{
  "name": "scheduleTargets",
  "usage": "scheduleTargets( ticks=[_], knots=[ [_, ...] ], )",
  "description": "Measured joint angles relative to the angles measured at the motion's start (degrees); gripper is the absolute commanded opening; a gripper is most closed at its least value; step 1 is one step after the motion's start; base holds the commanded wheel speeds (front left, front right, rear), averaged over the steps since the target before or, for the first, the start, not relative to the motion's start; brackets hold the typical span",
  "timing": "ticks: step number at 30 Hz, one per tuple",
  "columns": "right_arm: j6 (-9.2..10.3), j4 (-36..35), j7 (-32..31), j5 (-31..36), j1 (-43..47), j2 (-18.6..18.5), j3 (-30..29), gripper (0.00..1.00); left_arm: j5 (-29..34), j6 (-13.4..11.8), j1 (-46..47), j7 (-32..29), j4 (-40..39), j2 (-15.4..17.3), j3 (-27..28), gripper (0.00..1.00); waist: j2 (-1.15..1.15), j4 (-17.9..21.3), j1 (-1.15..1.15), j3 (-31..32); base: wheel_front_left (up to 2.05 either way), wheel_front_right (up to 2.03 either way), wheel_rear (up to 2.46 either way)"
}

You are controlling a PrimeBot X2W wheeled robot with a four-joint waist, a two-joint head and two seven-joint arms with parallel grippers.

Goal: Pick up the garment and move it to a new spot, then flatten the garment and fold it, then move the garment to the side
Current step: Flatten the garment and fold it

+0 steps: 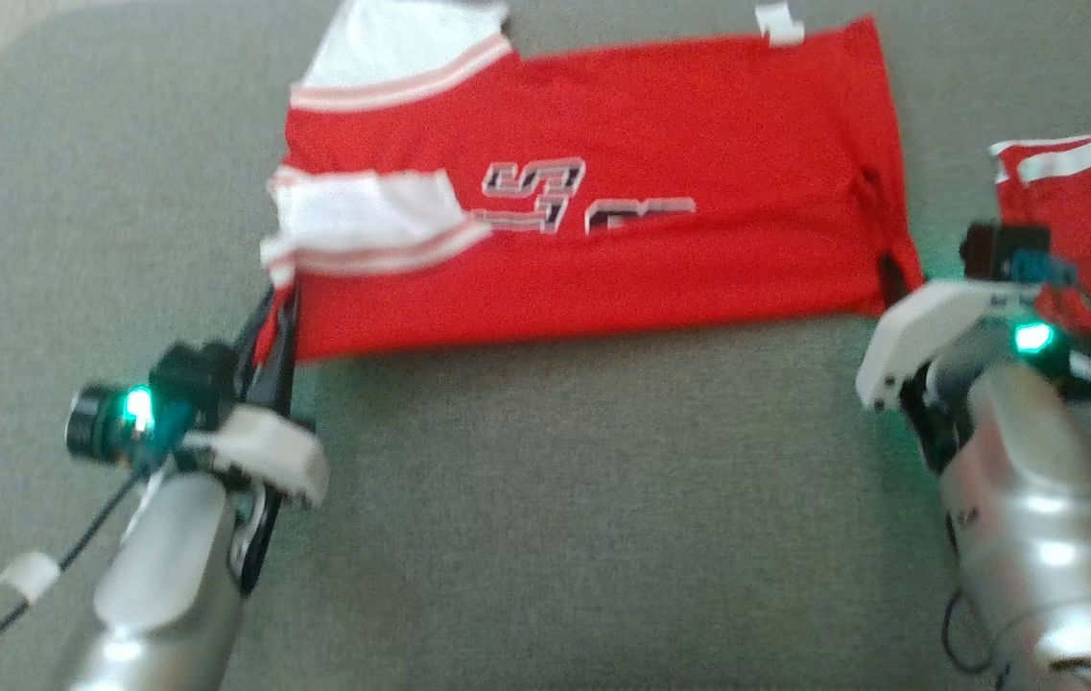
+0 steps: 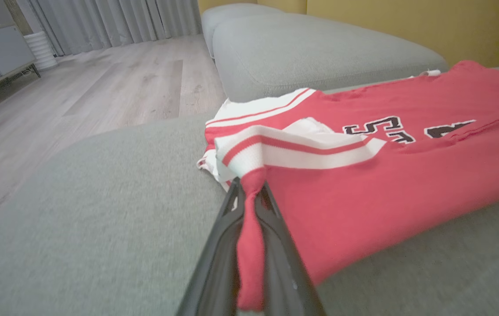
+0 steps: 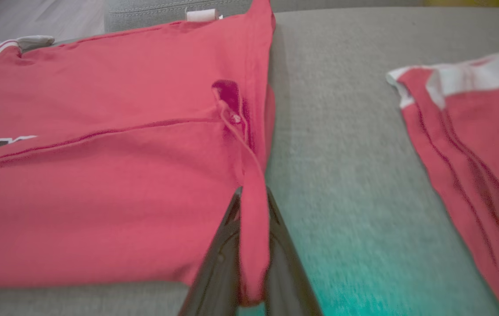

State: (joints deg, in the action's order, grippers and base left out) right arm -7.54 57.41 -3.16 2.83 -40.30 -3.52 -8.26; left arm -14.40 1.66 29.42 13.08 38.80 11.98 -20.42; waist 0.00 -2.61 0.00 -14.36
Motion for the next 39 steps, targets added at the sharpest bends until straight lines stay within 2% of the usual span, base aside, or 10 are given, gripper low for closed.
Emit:
scheduleTargets(
  ticks=[9,19,20,21,22,23,24,32,36,39],
  knots=[
    [0.00,-4.19,-1.14,-6.91,12.13,0.85,0.62,0.00,-0.45,1.89,-11.22,-4.21,-0.71,2.94,-2.00,0.00,0.00,2.53,-0.02,7.97,0.00,0.00,0.00],
    [0.00,-20.46,-9.58,-9.99,25.48,0.93,0.14,0.00,-1.92,2.32,-17.09,-9.49,-7.24,3.97,-3.79,0.00,0.00,3.56,-0.01,10.77,0.00,0.00,0.00],
    [0.00,-22.10,-9.65,-10.33,26.32,0.98,0.08,0.06,-2.09,2.13,-17.08,-9.51,-7.70,3.98,-3.79,0.00,0.00,3.54,-0.01,10.68,0.00,0.00,0.00],
    [0.00,-23.74,-9.64,-10.73,27.02,0.98,0.04,0.89,-2.25,1.79,-17.06,-9.56,-8.04,3.97,-3.78,0.00,0.00,3.51,-0.01,10.56,0.00,0.00,0.00],
    [0.00,-25.22,-9.59,-11.25,27.49,0.98,0.13,1.00,-2.24,1.30,-17.07,-9.43,-8.39,3.97,-3.76,0.38,0.00,3.49,-0.01,10.43,0.00,0.00,0.00],
    [0.00,-26.77,-9.22,-12.09,27.89,0.97,0.51,1.00,-2.24,0.62,-17.06,-9.03,-8.79,3.94,-3.65,0.86,0.00,3.47,-0.01,10.30,0.00,0.00,0.00],
    [0.00,-28.33,-8.31,-12.78,28.20,0.98,0.67,1.00,-2.25,-0.12,-17.06,-8.26,-9.33,3.92,-3.41,1.00,0.00,3.48,0.00,10.20,0.00,0.00,0.00],
    [0.00,-39.23,5.76,-16.46,29.09,0.88,7.25,1.00,-4.66,-2.25,-16.79,0.67,-16.11,1.68,0.76,1.00,0.00,3.83,-0.01,9.76,0.00,0.00,0.00],
    [0.01,-39.79,11.29,-18.29,31.42,0.88,9.22,1.00,-3.60,-2.07,-16.41,1.21,-21.30,1.31,2.50,1.00,0.00,3.99,-0.01,8.70,0.00,0.00,0.00],
    [0.00,-40.01,13.45,-18.29,31.36,0.91,9.98,1.00,-1.98,-0.47,-14.56,1.37,-24.88,1.40,4.04,1.00,0.00,4.41,0.00,7.40,0.00,0.00,0.00]
  ],
)
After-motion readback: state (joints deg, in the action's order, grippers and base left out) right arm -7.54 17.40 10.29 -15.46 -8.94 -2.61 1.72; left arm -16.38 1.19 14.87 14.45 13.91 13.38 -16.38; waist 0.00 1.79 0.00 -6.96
